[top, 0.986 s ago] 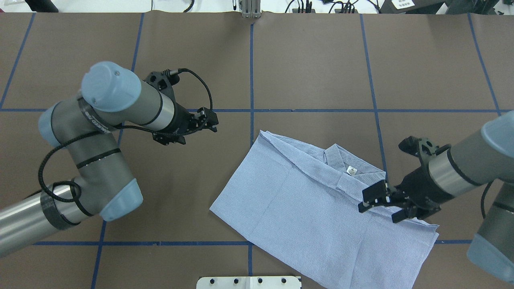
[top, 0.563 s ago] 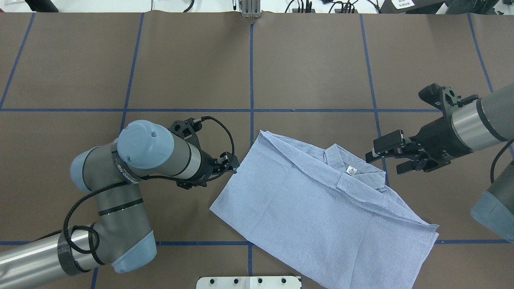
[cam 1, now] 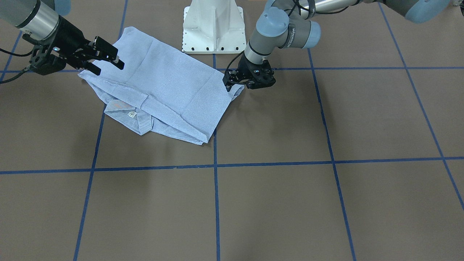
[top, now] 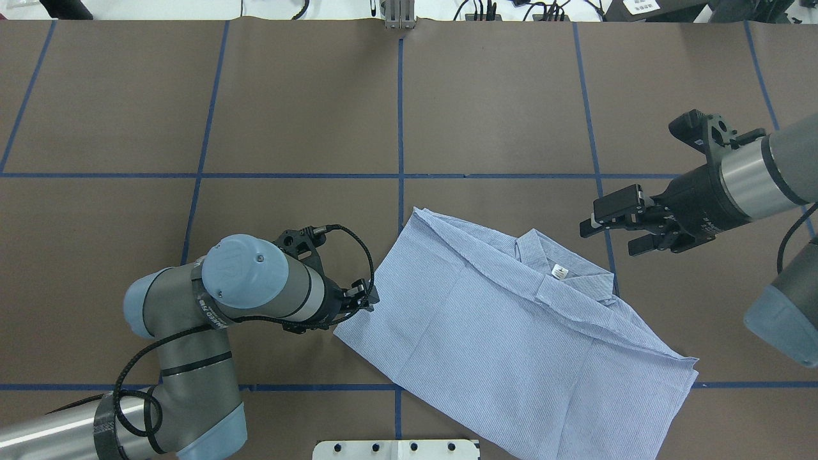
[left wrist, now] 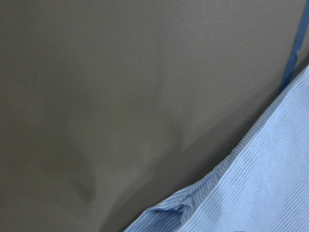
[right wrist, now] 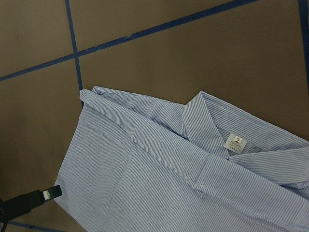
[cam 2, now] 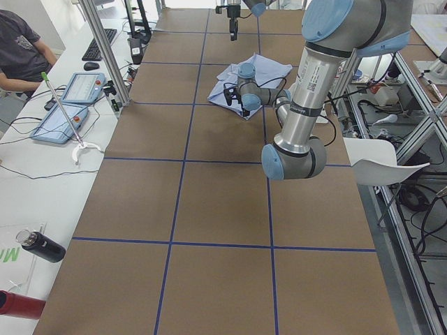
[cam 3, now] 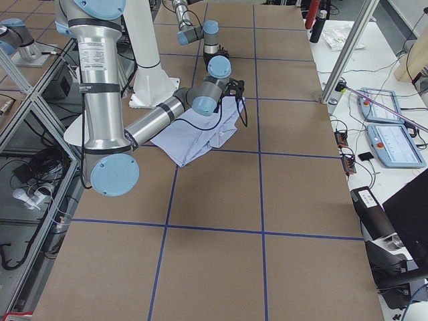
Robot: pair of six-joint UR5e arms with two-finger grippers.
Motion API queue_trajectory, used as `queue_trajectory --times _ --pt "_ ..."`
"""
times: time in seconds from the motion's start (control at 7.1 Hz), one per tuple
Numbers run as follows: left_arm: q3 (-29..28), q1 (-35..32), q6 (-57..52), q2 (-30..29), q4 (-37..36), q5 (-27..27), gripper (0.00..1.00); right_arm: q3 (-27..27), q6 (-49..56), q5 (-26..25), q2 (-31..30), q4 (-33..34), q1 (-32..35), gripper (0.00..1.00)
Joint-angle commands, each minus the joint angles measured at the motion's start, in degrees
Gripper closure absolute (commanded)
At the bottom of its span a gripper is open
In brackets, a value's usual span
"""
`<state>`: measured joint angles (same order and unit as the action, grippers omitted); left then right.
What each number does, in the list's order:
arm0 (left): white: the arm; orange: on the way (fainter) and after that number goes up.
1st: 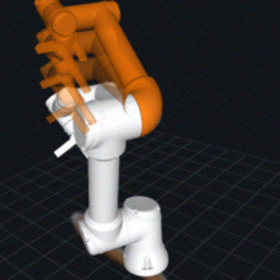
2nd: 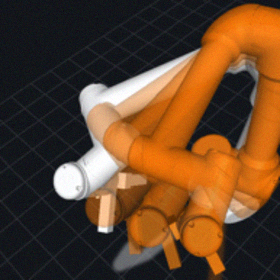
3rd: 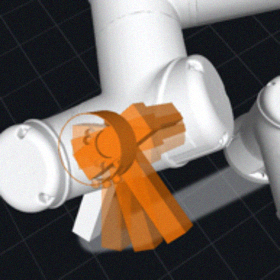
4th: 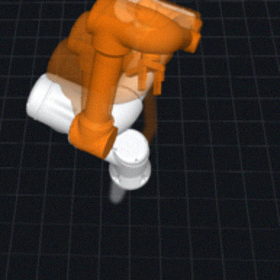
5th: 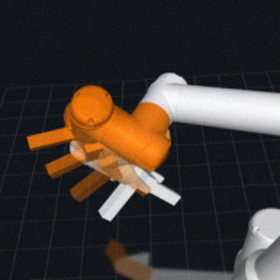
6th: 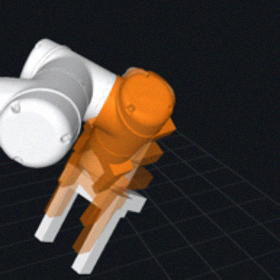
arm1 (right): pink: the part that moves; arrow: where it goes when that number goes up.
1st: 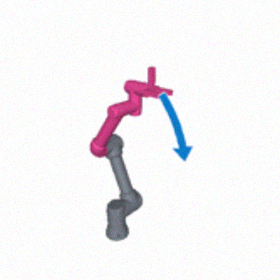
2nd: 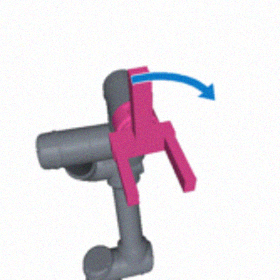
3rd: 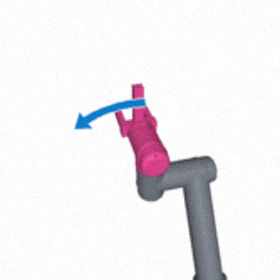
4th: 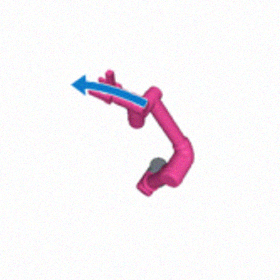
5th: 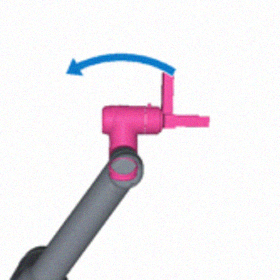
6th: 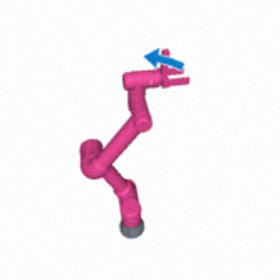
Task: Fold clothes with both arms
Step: 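Grasp the shirt corner with the left gripper and pull it farther from the robot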
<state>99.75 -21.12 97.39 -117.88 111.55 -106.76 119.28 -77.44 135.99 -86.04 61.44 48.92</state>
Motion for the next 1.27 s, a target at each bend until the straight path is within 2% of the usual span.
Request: queue_trajectory --times 0.0,0.28,0.56,0.7,0.99,1.13 --pt "-0.4 1.1 0.0 0.3 0.1 0.0 0.14 -0.3 0.0 0.0 0.5 0.0 0.0 0.0" --pt "-1.2 2.5 0.0 0.1 0.1 0.0 0.21 -0.3 0.0 0.0 0.4 0.0 0.0 0.0" --pt "-1.1 2.5 0.0 -0.2 0.1 -0.1 0.41 -0.3 0.0 0.0 0.4 0.1 0.2 0.0" --pt "-0.7 2.5 0.1 -0.4 0.0 -0.1 0.47 -0.3 0.0 0.0 0.4 0.1 0.2 0.0" --pt "-0.4 2.5 0.0 -0.4 0.0 -0.1 0.72 -0.3 0.0 0.0 0.3 0.0 0.4 0.0" --pt "0.2 2.4 0.1 -0.6 -0.1 -0.1 1.0 -0.4 0.0 0.0 0.3 0.0 0.4 0.0"
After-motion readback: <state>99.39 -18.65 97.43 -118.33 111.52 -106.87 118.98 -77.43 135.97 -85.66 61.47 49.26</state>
